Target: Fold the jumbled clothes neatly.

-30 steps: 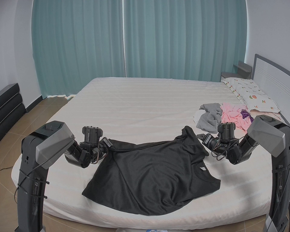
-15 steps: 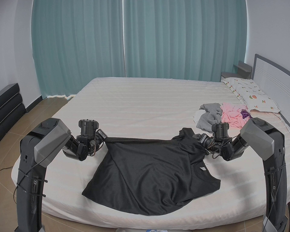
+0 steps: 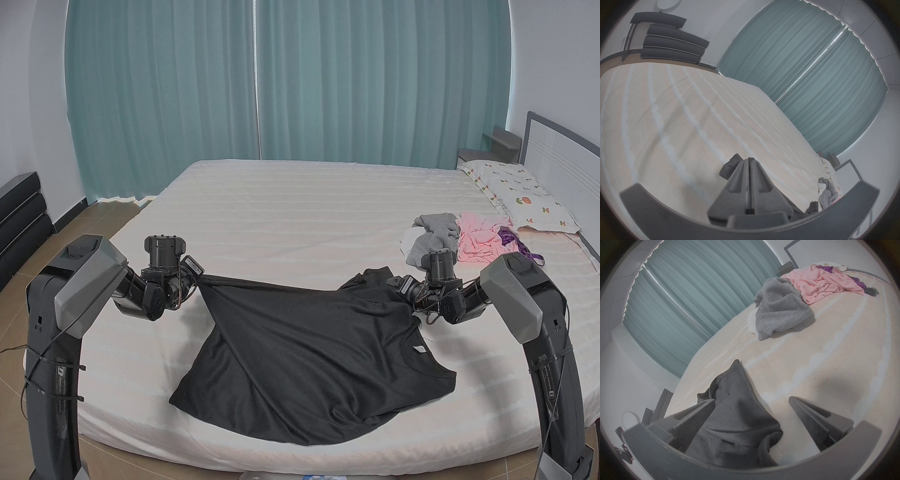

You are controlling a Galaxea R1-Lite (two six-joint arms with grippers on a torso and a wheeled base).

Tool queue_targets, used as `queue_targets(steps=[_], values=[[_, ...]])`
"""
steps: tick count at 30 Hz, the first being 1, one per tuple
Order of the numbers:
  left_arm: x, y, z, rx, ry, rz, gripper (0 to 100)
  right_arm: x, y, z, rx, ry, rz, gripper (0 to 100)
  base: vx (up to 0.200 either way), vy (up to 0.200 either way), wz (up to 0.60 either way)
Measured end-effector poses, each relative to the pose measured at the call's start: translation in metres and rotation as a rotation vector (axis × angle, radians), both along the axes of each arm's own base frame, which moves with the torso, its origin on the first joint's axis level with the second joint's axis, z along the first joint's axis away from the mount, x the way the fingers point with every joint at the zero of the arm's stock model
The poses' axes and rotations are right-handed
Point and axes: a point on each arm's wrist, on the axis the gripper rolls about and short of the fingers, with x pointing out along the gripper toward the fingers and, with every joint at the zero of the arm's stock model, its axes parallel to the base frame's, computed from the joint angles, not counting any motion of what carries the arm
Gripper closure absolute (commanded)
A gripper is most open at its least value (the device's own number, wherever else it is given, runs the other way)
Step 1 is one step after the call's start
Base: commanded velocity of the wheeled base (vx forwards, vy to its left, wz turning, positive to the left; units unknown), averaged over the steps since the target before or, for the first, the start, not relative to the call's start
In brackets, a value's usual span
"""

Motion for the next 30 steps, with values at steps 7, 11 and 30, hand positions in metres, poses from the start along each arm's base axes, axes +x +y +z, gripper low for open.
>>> queue_targets(steps=[7, 11, 30], values=[[-0.001, 0.0, 0.0, 0.012, 0.004, -0.005, 100, 0.001, 0.007, -0.006, 0.015, 0.005, 0.003, 100, 0.0, 0.0, 0.0], [-0.002, 0.0, -0.002, 0.039, 0.014, -0.015, 100, 0.003, 0.008, -0.001, 0.058, -0.015, -0.019, 100, 0.0, 0.0, 0.0], [0.023, 0.017, 0.033, 0.039, -0.15, 0.048, 100, 0.041, -0.007, 0.098, 0.108, -0.442, -0.238, 100, 0.0, 0.0, 0.0]])
